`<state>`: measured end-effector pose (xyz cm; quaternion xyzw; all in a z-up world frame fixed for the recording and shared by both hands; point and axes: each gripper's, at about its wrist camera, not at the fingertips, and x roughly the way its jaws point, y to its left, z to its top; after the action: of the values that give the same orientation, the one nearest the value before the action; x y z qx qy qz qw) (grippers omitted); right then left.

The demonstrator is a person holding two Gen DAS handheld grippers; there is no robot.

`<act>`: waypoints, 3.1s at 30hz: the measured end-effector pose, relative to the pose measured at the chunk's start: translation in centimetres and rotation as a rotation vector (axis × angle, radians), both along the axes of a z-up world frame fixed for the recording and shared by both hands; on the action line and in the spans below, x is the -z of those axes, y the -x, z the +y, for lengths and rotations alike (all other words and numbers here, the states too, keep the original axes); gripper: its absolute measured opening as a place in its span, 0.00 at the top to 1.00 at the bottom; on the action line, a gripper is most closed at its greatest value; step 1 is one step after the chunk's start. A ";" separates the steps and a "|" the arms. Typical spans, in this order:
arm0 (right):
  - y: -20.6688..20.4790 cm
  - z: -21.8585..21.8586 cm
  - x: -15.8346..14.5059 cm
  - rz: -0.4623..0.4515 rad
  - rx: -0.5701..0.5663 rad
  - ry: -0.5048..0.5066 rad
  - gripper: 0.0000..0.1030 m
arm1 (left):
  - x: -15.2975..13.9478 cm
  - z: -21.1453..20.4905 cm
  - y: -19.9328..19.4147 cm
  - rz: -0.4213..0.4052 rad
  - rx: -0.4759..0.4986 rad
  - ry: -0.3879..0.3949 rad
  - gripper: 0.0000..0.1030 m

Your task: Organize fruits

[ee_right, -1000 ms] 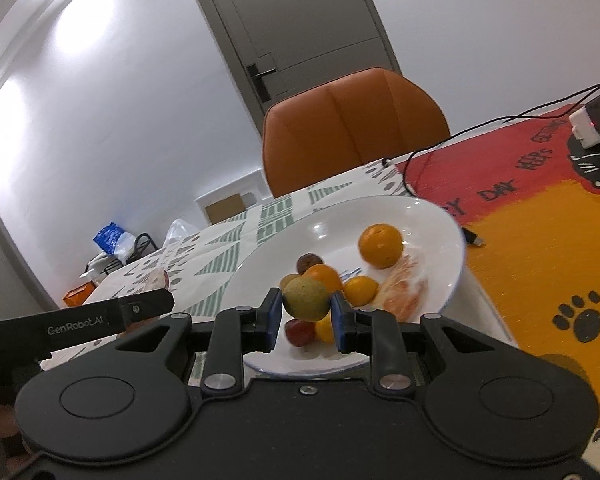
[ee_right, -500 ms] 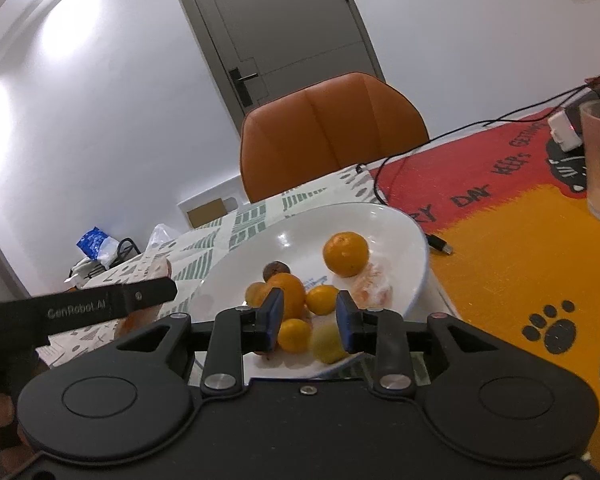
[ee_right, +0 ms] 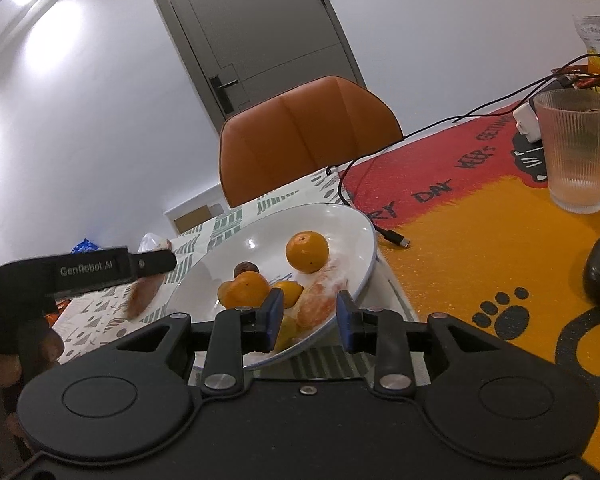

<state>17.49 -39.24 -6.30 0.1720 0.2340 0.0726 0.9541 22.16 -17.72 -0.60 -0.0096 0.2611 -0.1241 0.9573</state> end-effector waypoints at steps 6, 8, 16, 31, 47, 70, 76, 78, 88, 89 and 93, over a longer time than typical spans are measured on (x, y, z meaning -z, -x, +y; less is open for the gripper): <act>0.0 0.5 -0.2 -0.010 -0.021 0.000 0.70 | -0.1 1.1 0.5 0.002 -0.036 -0.007 0.51; -0.1 0.8 -0.3 -0.010 -0.027 -0.001 0.70 | -0.1 1.6 0.7 0.002 -0.053 -0.018 0.46; 0.1 2.0 -0.4 -0.008 -0.045 -0.014 0.70 | -0.4 4.0 2.1 0.003 -0.095 -0.021 0.30; 1.3 4.4 -1.7 -0.036 -0.077 -0.004 0.53 | -1.2 7.6 4.6 -0.004 -0.173 -0.045 0.13; 3.1 7.0 -3.3 -0.053 -0.115 0.028 0.04 | -2.7 11.7 8.0 0.035 -0.239 -0.044 0.06; 7.4 10.1 -5.4 -0.045 -0.221 0.093 0.00 | -3.9 15.3 14.1 0.027 -0.251 -0.034 0.00; 8.4 10.5 -5.7 -0.047 -0.241 0.111 0.00 | -3.8 16.2 15.1 0.034 -0.258 -0.027 0.00; 8.7 10.5 -5.8 -0.048 -0.249 0.114 0.00 | -3.7 16.5 15.3 0.036 -0.268 -0.022 0.00; 9.4 10.9 -5.9 -0.039 -0.282 0.122 0.00 | -3.8 17.2 16.3 0.035 -0.289 -0.011 0.00; 9.4 11.0 -5.9 -0.037 -0.285 0.125 0.00 | -3.7 17.3 16.3 0.038 -0.289 -0.007 0.00; 9.4 11.6 -5.8 -0.031 -0.303 0.132 0.00 | -3.4 17.5 16.5 0.050 -0.300 -0.010 0.00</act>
<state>8.08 -27.63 -0.54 0.0708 0.2466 0.2026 0.9450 5.71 -0.20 2.81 -0.0467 0.2811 0.0218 0.9583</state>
